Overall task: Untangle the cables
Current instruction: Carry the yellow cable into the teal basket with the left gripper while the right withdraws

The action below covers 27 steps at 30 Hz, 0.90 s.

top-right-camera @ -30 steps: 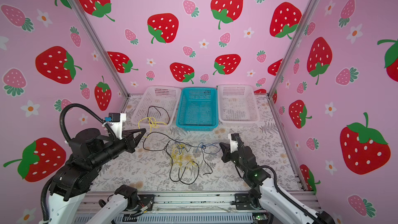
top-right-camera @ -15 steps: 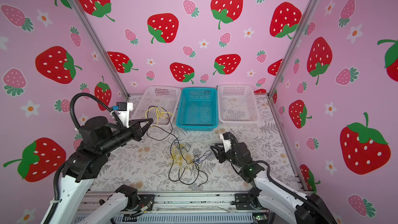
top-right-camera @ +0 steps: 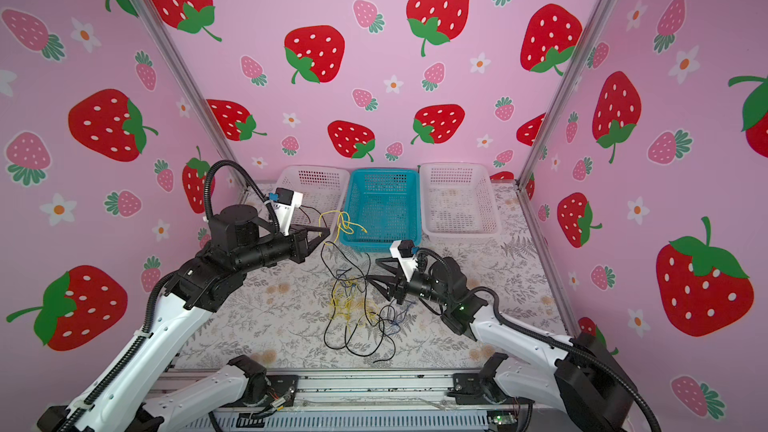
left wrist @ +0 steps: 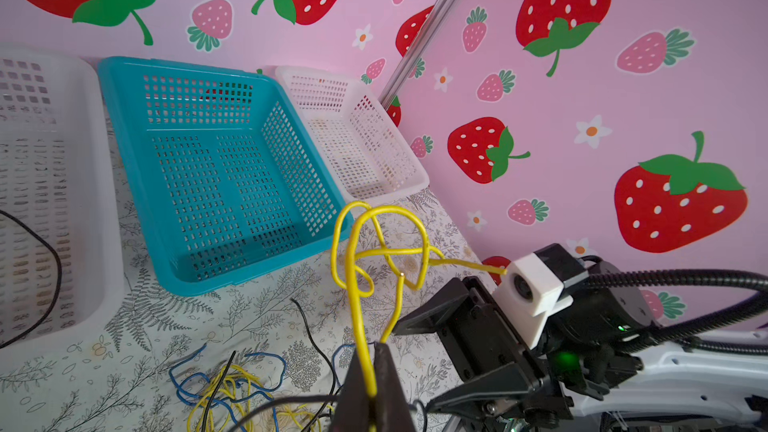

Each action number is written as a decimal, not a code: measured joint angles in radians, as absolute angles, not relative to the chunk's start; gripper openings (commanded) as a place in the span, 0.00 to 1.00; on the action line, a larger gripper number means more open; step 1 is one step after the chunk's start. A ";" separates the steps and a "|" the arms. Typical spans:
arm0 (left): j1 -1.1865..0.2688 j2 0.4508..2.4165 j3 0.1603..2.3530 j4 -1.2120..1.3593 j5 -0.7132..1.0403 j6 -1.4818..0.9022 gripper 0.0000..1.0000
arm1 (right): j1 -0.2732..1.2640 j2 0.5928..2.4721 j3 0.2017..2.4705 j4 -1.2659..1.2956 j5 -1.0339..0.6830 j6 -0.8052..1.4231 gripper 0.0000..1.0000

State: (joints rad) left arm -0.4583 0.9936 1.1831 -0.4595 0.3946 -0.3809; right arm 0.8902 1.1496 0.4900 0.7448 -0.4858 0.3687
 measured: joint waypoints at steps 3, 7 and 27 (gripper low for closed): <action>-0.460 0.997 1.193 -0.456 0.382 -0.374 0.00 | 0.941 1.185 0.488 0.789 -0.504 0.374 0.51; -0.461 1.002 1.196 -0.443 0.374 -0.370 0.00 | 0.990 1.206 0.488 0.824 -0.513 0.375 0.19; -0.463 1.181 1.257 -0.425 0.291 -0.279 0.00 | 0.999 0.791 0.516 0.570 -0.320 0.269 0.00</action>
